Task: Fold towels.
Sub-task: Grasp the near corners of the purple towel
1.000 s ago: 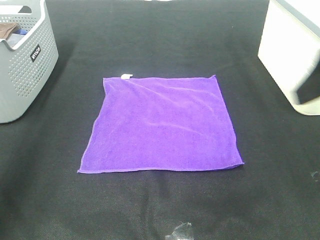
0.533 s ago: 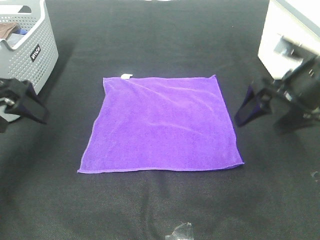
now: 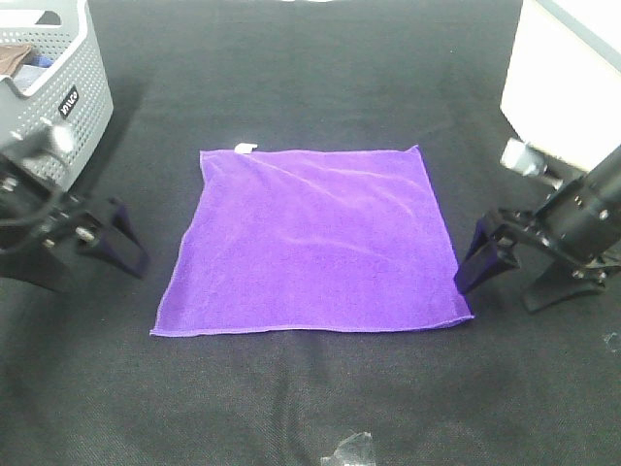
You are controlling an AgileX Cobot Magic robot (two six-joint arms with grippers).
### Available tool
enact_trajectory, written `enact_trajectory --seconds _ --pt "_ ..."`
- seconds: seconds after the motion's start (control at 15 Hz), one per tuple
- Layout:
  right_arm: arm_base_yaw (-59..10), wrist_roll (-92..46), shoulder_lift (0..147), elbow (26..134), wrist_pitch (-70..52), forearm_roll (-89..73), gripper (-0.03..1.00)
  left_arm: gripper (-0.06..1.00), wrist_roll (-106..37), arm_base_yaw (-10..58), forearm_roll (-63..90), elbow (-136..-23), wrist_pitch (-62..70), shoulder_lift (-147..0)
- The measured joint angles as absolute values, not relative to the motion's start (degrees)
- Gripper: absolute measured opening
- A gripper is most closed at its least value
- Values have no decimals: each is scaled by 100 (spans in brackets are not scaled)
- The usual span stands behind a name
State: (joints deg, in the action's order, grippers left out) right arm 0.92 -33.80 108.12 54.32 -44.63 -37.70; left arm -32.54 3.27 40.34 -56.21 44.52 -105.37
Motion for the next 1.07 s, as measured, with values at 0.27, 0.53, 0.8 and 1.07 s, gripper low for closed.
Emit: enact_trajectory --seconds 0.27,0.53,0.8,1.07 --pt "92 -3398 11322 5781 -4435 -3822 93 99 -3254 361 4039 -5678 4297 -11035" --pt "120 -3398 11339 5798 -4469 -3873 93 99 -3295 361 4068 -5684 4297 -11247" --pt "126 -3398 11345 5798 -4492 -3902 93 99 -3300 361 4125 -5684 4297 -11247" --pt "126 -3398 11362 5798 -4481 -4062 93 99 -3300 602 4251 -5770 4286 -11356"
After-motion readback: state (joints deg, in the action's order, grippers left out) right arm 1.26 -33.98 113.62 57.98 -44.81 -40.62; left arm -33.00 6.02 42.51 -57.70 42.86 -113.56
